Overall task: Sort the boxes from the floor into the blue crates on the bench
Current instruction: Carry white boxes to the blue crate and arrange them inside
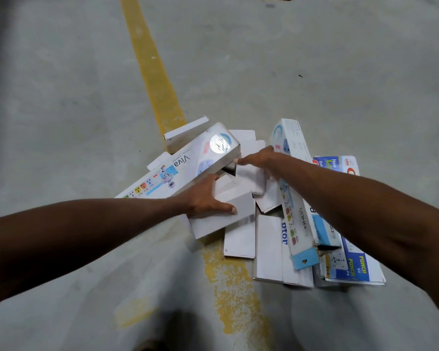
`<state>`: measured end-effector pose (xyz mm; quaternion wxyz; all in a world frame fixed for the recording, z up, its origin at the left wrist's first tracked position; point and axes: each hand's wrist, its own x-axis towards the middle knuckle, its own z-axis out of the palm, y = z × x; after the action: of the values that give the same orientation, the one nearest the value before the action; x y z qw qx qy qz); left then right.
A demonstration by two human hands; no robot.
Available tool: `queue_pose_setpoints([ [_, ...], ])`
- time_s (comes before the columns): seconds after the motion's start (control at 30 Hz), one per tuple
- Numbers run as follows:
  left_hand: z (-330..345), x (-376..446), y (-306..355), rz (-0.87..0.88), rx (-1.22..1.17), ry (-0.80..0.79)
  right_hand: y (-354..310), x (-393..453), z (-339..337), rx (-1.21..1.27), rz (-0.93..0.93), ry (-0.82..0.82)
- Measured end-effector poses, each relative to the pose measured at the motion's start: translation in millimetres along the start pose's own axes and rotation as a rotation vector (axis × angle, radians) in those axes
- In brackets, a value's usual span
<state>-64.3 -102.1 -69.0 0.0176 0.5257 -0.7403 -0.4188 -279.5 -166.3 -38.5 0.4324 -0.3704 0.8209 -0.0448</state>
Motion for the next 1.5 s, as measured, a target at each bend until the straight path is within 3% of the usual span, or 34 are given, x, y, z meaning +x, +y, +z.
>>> queue_pose_setpoints([
  [0.2,1.1,3.3,-1.9,0.017,0.016,-0.036,31.9,20.3,13.2,-0.1,-0.003,-0.045],
  [0.47,2.9,20.9,8.5,0.052,0.319,-0.074,54.2,35.8,15.9,-0.11,-0.078,-0.077],
  [0.77,-7.2,17.9,8.1,0.137,0.335,-0.102,52.9,-20.2,-32.1,0.243,-0.29,-0.185],
  [0.87,-5.1,13.5,6.8,0.122,0.351,-0.068,51.9,-46.7,-51.0,0.503,-0.265,-0.398],
  [1.0,0.9,13.3,7.1,0.003,0.029,0.132,60.6,-72.1,-44.7,0.755,-0.25,-0.664],
  [1.1,4.6,14.0,11.3,-0.101,-0.346,0.251,68.7,-83.3,-22.2,0.851,-0.265,-0.73],
  [1.2,10.9,11.5,8.6,-0.345,-0.7,0.277,67.7,-91.4,-10.2,0.99,-0.335,-0.729],
  [1.27,13.8,11.1,3.6,-0.387,-0.872,0.276,64.4,-96.9,-9.0,0.995,-0.374,-0.72],
  [1.5,-19.5,6.1,20.7,-0.36,-1.1,0.271,33.3,-128.4,-21.2,1.069,-0.376,-0.732],
])
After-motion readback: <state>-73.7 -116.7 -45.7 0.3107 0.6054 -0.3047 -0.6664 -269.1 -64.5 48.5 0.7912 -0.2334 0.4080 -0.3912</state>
